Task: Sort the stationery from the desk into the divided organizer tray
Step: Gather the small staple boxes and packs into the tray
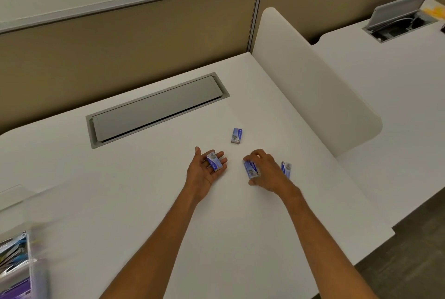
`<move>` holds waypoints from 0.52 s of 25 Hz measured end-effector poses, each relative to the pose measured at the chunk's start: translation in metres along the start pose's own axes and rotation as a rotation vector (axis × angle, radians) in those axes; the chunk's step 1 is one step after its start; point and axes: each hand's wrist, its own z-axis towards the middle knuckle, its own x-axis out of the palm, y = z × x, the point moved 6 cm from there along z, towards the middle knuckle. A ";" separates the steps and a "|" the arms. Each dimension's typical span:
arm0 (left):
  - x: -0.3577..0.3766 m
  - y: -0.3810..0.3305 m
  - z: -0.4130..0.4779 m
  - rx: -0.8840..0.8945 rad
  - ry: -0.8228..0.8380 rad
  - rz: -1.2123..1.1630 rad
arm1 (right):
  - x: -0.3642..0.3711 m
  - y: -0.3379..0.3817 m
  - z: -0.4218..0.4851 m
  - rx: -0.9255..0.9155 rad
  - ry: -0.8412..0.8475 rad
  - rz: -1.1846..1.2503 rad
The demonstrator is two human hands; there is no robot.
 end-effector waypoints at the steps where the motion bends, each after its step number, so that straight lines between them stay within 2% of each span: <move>1: 0.002 0.002 0.000 -0.008 0.004 0.001 | 0.000 -0.001 0.002 0.004 -0.026 0.037; 3: 0.005 0.004 0.002 -0.017 0.009 0.002 | -0.001 0.003 0.005 -0.017 -0.074 0.122; 8: 0.011 0.006 0.001 -0.042 0.013 0.035 | -0.011 0.057 0.008 -0.213 -0.203 0.278; 11: 0.019 0.007 -0.004 -0.058 0.072 0.083 | -0.007 0.080 0.015 -0.252 -0.161 0.269; 13: 0.020 0.006 -0.004 -0.044 0.063 0.102 | -0.010 0.080 0.022 -0.218 -0.153 0.356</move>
